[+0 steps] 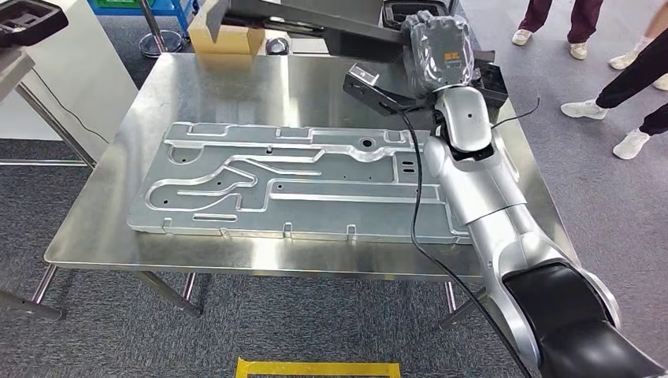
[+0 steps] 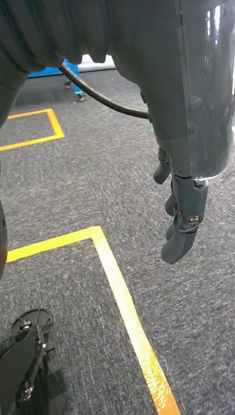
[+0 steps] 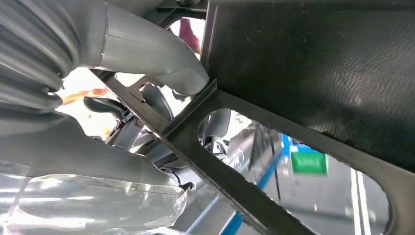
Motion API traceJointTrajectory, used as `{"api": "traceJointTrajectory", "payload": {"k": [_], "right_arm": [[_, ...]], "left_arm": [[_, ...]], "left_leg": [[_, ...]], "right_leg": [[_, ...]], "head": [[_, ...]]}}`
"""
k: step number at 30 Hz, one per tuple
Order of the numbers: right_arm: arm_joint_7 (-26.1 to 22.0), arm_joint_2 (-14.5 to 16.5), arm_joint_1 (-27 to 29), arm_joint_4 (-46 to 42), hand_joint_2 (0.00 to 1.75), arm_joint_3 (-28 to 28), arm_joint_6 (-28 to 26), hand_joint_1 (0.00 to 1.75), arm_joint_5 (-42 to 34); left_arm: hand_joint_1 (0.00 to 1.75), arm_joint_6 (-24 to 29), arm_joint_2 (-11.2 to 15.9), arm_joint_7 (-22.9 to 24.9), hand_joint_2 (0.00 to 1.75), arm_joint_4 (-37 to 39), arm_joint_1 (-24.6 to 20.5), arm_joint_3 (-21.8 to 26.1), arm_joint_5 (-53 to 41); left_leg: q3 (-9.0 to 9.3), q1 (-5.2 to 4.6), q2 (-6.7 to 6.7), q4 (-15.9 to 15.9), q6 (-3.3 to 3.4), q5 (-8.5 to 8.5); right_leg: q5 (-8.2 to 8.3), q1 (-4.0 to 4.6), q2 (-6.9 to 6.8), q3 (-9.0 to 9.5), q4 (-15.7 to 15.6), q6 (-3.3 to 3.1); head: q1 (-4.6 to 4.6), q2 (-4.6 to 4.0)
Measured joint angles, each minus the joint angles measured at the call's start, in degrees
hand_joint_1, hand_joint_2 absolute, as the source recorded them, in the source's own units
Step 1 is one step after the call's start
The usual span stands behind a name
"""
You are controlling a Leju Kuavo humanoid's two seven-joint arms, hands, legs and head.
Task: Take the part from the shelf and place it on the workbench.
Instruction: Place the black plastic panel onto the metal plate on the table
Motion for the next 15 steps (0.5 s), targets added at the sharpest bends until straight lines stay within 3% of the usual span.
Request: {"api": "traceJointTrajectory", "payload": {"k": [15], "right_arm": [[4.54, 6.81, -0.41, 17.70, 1.75, 2.56, -1.13, 1.75, 4.80]], "left_arm": [[0.00, -0.25, -0.04, 0.63, 1.75, -0.03, -0.85, 0.09, -1.51]], "left_leg": [[-0.09, 0.01, 0.01, 0.00, -0.01, 0.00]], "right_leg": [[-0.02, 0.03, 0.00, -0.12, 0.04, -0.02]], "head": [[-0.01, 0.00]]}}
